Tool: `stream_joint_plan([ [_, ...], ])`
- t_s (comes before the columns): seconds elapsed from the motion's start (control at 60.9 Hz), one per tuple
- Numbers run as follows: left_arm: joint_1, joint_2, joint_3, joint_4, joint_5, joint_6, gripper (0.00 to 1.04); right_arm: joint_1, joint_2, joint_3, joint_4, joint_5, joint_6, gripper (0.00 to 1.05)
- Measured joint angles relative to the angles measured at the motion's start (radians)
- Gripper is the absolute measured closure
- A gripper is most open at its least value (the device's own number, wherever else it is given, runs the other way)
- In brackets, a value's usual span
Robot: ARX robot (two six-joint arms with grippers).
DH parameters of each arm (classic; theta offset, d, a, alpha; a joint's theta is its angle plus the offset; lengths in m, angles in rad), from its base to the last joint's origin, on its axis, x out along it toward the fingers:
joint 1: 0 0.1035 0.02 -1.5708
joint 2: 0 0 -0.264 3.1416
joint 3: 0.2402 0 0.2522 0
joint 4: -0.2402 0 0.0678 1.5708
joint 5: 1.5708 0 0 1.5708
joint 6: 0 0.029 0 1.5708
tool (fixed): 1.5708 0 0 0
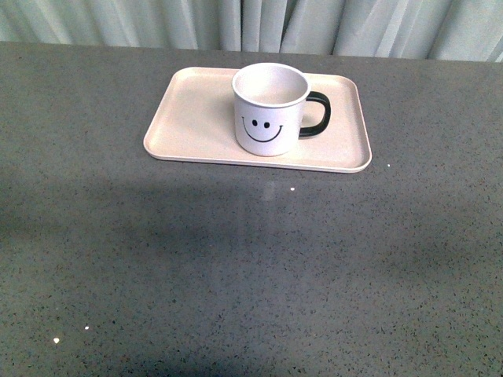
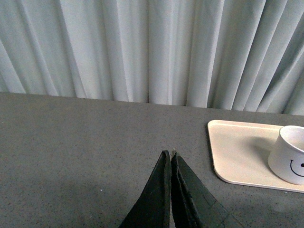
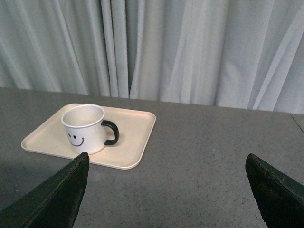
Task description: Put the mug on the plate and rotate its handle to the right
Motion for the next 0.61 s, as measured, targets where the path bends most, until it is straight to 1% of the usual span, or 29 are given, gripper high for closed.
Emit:
stream_joint_plan([
  [0.608, 0.000, -0.225, 0.000, -0.223, 0.000, 0.000, 1.03, 0.000, 0.000, 0.000, 0.000, 0.000, 0.000, 0.09],
])
